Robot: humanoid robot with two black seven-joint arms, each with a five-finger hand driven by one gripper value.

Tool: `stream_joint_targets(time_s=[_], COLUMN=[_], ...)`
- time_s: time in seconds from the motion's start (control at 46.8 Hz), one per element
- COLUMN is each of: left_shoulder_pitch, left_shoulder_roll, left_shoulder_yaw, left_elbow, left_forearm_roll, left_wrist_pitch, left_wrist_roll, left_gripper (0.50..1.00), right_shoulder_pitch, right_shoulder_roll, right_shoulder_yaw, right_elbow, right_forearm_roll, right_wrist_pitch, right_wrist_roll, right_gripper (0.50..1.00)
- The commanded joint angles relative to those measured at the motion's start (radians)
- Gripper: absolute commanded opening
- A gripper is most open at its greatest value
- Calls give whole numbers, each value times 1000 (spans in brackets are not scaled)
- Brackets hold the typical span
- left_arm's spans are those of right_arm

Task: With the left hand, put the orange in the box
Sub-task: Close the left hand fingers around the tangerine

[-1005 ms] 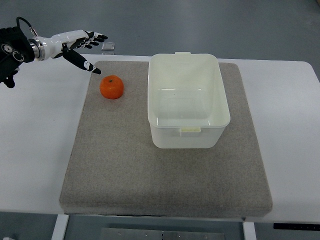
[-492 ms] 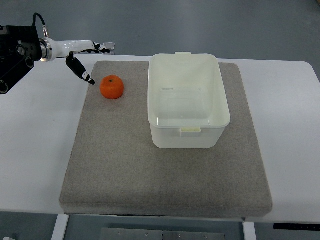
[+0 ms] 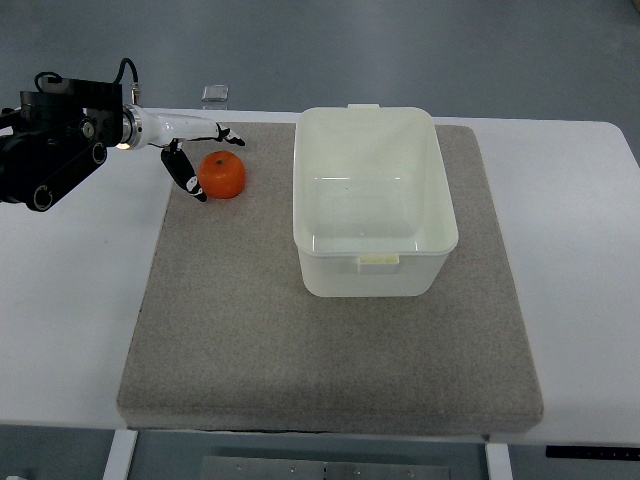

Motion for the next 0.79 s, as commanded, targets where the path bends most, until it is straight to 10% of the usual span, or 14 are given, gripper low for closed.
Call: stream_joint_targets(time_s=[0.0, 0.193, 0.599, 0.77], left_shoulder_pitch=[1, 15, 10, -2], left_shoulder_roll=[-14, -32, -31, -19], left_shoulder_yaw=[0, 2, 25, 9], left_elbow=[-1, -1, 1, -14], left_forearm_roll=[2, 5, 30, 43], left_wrist_pitch=[2, 61, 63, 69], left_wrist_roll=[0, 0, 0, 1], left_gripper=[975, 915, 506, 500], right_shoulder_pitch=[0, 0, 0, 0], right_shoulder_roll=[0, 0, 0, 0], right_shoulder_yaw=[0, 0, 0, 0], right_elbow=[1, -1, 1, -1], right_forearm_roll=[0, 0, 0, -1], right_wrist_pitch=[0, 0, 0, 0], right_wrist_roll=[0, 0, 0, 0], right_gripper=[926, 926, 926, 926])
